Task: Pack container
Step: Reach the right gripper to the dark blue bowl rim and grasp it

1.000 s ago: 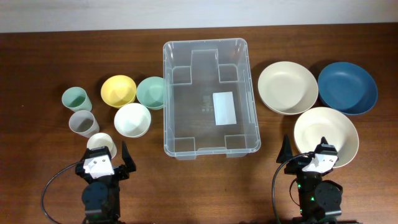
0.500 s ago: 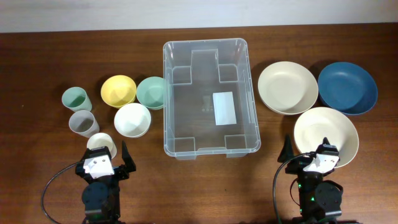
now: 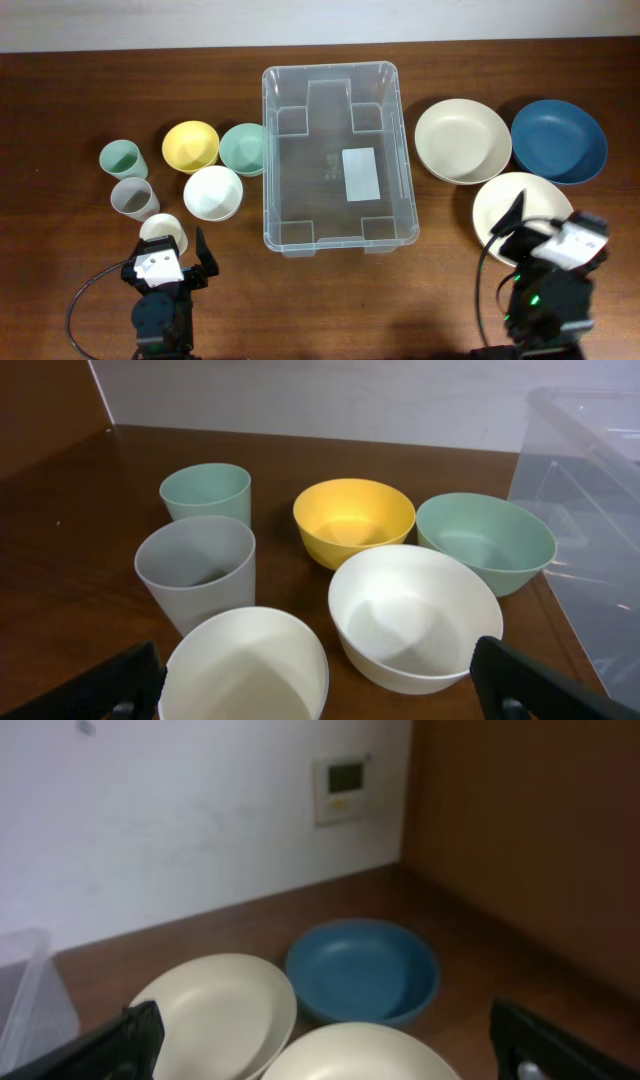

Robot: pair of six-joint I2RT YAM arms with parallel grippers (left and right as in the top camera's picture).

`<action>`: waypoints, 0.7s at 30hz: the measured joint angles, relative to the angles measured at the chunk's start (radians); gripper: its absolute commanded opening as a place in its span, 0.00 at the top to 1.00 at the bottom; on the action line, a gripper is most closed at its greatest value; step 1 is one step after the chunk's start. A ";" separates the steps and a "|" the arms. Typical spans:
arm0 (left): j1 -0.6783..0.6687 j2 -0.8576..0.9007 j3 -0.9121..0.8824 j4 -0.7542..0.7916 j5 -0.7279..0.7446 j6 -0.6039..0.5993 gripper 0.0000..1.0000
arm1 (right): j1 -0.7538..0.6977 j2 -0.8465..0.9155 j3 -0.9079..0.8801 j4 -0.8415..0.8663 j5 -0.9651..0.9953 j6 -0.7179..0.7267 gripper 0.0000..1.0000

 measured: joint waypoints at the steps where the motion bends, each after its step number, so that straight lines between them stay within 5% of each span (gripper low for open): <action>1: 0.000 0.000 0.000 0.001 0.000 0.000 0.00 | -0.017 0.060 0.070 -0.032 0.006 0.000 0.01; 7: 0.000 -0.001 0.000 0.000 0.000 0.000 0.00 | -0.221 0.365 0.401 -0.108 -0.128 0.000 0.01; 21: 0.000 -0.001 0.000 0.000 0.000 0.000 0.00 | -0.938 1.044 0.826 -0.233 -0.982 0.000 0.01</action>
